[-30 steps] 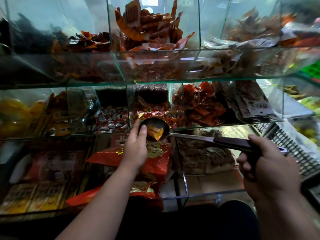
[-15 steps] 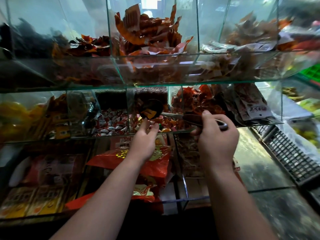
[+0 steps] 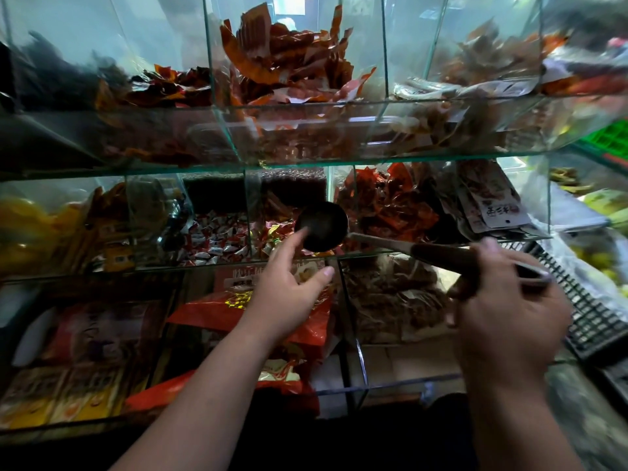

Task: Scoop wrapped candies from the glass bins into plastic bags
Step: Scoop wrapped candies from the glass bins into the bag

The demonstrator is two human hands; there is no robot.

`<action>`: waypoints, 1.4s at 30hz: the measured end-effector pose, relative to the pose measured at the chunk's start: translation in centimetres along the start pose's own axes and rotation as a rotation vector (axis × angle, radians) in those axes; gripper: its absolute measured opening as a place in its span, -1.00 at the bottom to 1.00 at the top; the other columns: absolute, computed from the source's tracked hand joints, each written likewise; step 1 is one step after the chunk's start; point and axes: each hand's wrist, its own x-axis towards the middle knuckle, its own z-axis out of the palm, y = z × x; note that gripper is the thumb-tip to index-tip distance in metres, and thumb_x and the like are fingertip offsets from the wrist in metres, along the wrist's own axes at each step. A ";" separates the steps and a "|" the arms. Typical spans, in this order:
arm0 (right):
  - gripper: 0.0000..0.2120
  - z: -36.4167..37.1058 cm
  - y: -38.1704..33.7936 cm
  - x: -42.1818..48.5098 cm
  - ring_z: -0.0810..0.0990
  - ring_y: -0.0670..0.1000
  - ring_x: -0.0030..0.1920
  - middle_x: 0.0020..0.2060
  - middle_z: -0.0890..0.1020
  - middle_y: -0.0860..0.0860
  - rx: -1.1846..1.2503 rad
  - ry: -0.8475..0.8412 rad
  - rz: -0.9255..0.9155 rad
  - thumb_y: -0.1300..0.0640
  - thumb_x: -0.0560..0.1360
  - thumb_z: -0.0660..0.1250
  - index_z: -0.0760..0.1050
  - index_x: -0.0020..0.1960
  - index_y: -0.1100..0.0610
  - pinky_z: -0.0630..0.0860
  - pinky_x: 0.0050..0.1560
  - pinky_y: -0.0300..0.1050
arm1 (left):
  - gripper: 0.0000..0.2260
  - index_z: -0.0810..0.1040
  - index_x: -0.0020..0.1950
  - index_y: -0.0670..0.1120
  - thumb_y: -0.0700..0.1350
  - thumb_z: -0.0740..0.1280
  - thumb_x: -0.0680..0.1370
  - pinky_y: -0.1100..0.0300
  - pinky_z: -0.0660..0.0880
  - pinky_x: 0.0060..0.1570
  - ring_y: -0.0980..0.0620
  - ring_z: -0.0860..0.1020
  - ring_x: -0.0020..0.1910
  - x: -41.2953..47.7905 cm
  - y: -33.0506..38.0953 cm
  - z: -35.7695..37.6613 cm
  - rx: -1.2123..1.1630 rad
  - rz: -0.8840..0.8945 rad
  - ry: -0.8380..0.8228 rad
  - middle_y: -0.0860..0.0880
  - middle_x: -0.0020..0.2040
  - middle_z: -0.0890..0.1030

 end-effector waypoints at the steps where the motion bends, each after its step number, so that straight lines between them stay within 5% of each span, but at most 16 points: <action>1: -0.74 -0.8 -0.5 0.2 0.40 -0.02 -0.66 -0.57 0.51 -0.01 0.057 0.029 0.071 -0.06 0.50 0.40 0.57 -0.31 0.03 0.34 -0.61 -0.27 | -0.33 0.17 0.51 0.40 0.13 0.46 0.52 0.27 0.25 0.27 0.17 0.26 0.43 -0.5 0.3 0.0 0.082 0.063 -0.005 0.23 0.51 0.22; 5: -0.70 -1.9 -1.4 0.4 0.34 -0.08 -0.67 -0.61 0.45 -0.04 0.198 -0.007 0.237 0.02 0.50 0.35 0.56 -0.39 0.03 0.23 -0.62 -0.37 | -0.34 0.13 0.48 0.48 0.09 0.43 0.54 0.06 0.11 0.38 0.11 0.02 0.56 -1.3 0.7 0.6 0.343 0.187 0.010 0.28 0.55 0.04; 8: -0.72 -1.7 -1.1 -0.3 0.33 -0.09 -0.66 -0.60 0.42 -0.03 0.285 -0.086 0.304 0.06 0.51 0.32 0.54 -0.37 0.03 0.24 -0.60 -0.38 | -0.64 0.52 0.41 0.15 -0.03 0.38 0.61 -0.03 0.33 0.46 0.03 0.32 0.45 -1.8 0.4 1.4 0.251 0.204 0.123 0.03 0.42 0.41; 10: -0.72 -1.5 -0.8 -0.9 0.31 -0.08 -0.67 -0.60 0.40 -0.02 0.290 -0.143 0.329 0.07 0.52 0.30 0.51 -0.36 0.04 0.26 -0.58 -0.38 | -0.76 0.65 0.28 -0.03 -0.11 0.37 0.62 0.02 0.49 0.28 0.10 0.50 0.26 -2.1 0.2 1.4 0.208 0.262 0.222 0.07 0.19 0.58; 16: -0.78 -1.9 -0.3 -1.0 0.29 -0.05 -0.68 -0.55 0.45 0.00 0.327 -0.186 0.321 0.08 0.46 0.31 0.51 -0.35 0.06 0.28 -0.56 -0.35 | -0.60 0.57 0.38 0.00 -0.16 0.46 0.54 0.17 0.38 0.35 0.12 0.46 0.31 -2.4 -0.3 1.0 0.380 0.311 0.130 0.10 0.25 0.57; 21: -0.68 -1.3 0.0 -1.1 0.35 0.02 -0.64 -0.57 0.46 0.07 0.112 -0.318 0.385 -0.18 0.44 0.38 0.54 -0.25 0.09 0.29 -0.58 -0.29 | -0.82 0.70 0.15 -0.14 -0.23 0.43 0.57 0.13 0.52 0.14 0.04 0.59 0.07 -2.7 0.2 3.1 0.378 0.410 0.304 -0.01 0.03 0.68; 26: -0.79 -0.8 0.9 -0.9 0.49 0.02 -0.61 -0.52 0.57 0.13 0.102 -0.347 0.581 0.27 0.62 0.25 0.49 -0.19 0.18 0.48 -0.55 -0.14 | -0.82 0.69 0.14 -0.16 -0.22 0.44 0.55 0.11 0.52 0.13 0.03 0.57 0.06 -3.8 0.2 5.4 0.377 0.434 0.260 -0.03 0.01 0.67; 30: -0.76 -2.7 1.1 0.6 0.42 0.01 -0.63 -0.56 0.53 0.13 0.158 -0.254 0.584 0.34 0.59 0.18 0.45 -0.21 0.14 0.43 -0.60 -0.16 | -0.91 0.64 0.00 -0.14 -0.20 0.42 0.51 0.22 0.42 0.08 0.03 0.47 0.00 -5.4 -2.5 4.5 0.380 0.574 0.369 -0.01 -0.03 0.52; 33: -0.74 -4.2 1.4 1.4 0.38 0.03 -0.64 -0.56 0.50 0.16 0.138 -0.218 0.569 0.34 0.55 0.19 0.41 -0.28 0.11 0.38 -0.60 -0.18 | -0.86 0.41 -0.14 0.02 -0.02 0.37 0.47 0.08 0.46 0.01 0.04 0.38 -0.07 -5.4 -4.9 4.2 0.610 0.300 0.162 0.09 -0.10 0.40; 36: -0.70 -4.0 2.2 1.1 0.39 0.04 -0.63 -0.54 0.50 0.18 0.087 -0.233 0.571 0.33 0.54 0.21 0.39 -0.32 0.09 0.38 -0.58 -0.18 | -0.54 0.42 0.18 0.05 0.32 0.31 0.45 -0.06 0.31 0.36 -0.06 0.35 0.26 -3.3 -6.6 5.3 0.927 -0.104 -0.147 0.00 0.22 0.43; 38: -0.71 -3.5 2.9 0.7 0.39 0.04 -0.62 -0.53 0.52 0.18 0.039 -0.254 0.565 0.33 0.55 0.22 0.39 -0.31 0.09 0.37 -0.55 -0.18 | -0.23 0.32 0.41 0.03 0.52 0.18 0.39 -0.10 0.22 0.35 -0.13 0.28 0.33 -1.7 -7.4 5.9 1.039 -0.209 -0.271 -0.07 0.32 0.36; 40: -0.72 -3.2 3.4 0.2 0.40 0.05 -0.61 -0.53 0.53 0.18 0.018 -0.271 0.556 0.32 0.55 0.23 0.39 -0.30 0.09 0.38 -0.53 -0.17 | -0.19 0.27 0.46 0.01 0.49 0.21 0.37 -0.09 0.24 0.28 -0.15 0.29 0.30 -0.7 -7.9 6.4 1.116 -0.202 -0.320 -0.10 0.32 0.36; 42: -0.69 -3.0 3.7 0.0 0.40 0.05 -0.61 -0.53 0.54 0.17 0.020 -0.278 0.553 0.31 0.55 0.24 0.40 -0.33 0.06 0.39 -0.56 -0.16 | -0.29 0.28 0.50 -0.02 0.20 0.36 0.41 -0.06 0.29 0.29 -0.15 0.31 0.32 0.2 -8.6 6.6 1.210 -0.148 -0.337 -0.10 0.34 0.38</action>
